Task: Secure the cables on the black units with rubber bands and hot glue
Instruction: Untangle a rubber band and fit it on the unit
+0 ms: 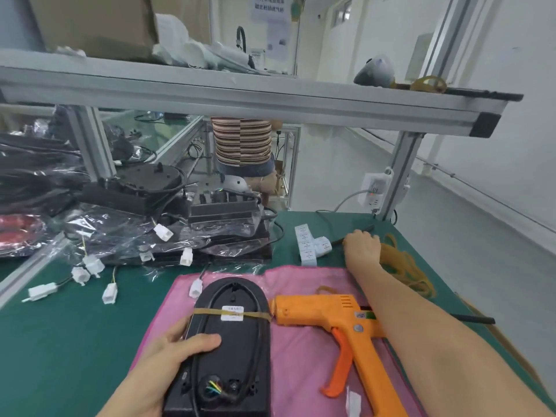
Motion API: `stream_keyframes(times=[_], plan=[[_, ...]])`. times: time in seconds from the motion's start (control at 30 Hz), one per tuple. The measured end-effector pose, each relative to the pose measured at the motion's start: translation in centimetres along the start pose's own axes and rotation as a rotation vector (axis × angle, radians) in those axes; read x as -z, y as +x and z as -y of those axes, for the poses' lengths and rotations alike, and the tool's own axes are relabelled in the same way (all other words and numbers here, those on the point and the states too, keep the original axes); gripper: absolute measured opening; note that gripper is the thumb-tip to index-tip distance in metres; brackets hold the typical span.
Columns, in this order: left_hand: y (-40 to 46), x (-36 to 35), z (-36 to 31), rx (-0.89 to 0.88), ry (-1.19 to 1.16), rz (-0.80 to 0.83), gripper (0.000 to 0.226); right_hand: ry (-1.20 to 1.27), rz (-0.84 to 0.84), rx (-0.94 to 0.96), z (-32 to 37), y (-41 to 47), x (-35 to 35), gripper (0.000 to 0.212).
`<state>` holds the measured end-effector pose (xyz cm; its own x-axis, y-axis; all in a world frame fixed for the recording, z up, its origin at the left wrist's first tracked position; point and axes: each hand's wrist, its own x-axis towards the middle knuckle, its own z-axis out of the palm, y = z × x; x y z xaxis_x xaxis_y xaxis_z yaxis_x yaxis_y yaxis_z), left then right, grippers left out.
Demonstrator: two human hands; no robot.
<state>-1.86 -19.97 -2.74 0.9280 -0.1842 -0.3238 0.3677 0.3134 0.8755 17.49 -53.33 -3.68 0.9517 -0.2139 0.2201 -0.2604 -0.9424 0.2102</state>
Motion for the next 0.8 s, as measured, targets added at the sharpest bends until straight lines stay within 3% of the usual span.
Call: stream_keyframes(times=[0.13,0.2,0.27,0.33,0.4,0.5,0.57,0.67,0.73,0.8], plan=[[0.2,0.1,0.1,0.029,-0.011,-0.022,0.046,0.065,-0.116,0.001,0.4,-0.3,1.7,0.026],[0.3,0.0,0.1,0.032,0.008,-0.069,0.048,0.246,-0.173,-0.031,0.6,-1.3,3.2,0.022],[0.4,-0.3,0.1,0.051,0.030,-0.116,0.050,0.704,-0.172,-0.087,0.8,-3.4,5.3,0.021],[0.3,-0.2,0.1,0.094,0.051,-0.144,0.050,1.380,-0.036,-0.162,1.5,-6.7,7.8,0.021],[0.2,0.0,0.0,0.135,0.056,-0.139,0.054,1.940,0.207,-0.188,2.6,-10.5,10.1,0.028],[0.3,0.2,0.0,0.131,0.105,-0.145,0.041,2.410,0.592,-0.171,4.1,-15.1,12.5,0.018],[0.4,0.1,0.2,0.083,0.158,-0.165,0.029,2.577,0.821,-0.155,4.6,-17.6,13.9,0.007],[0.1,0.2,0.2,0.052,0.198,-0.151,0.030,2.787,1.129,-0.069,4.8,-20.9,15.1,0.038],[-0.3,0.9,0.0,0.061,0.184,-0.045,0.049,2.702,1.184,-0.016,4.8,-23.4,15.6,0.040],[-1.0,1.6,-0.3,0.055,0.188,0.086,0.057,2.437,1.165,0.026,5.2,-26.4,16.0,0.029]])
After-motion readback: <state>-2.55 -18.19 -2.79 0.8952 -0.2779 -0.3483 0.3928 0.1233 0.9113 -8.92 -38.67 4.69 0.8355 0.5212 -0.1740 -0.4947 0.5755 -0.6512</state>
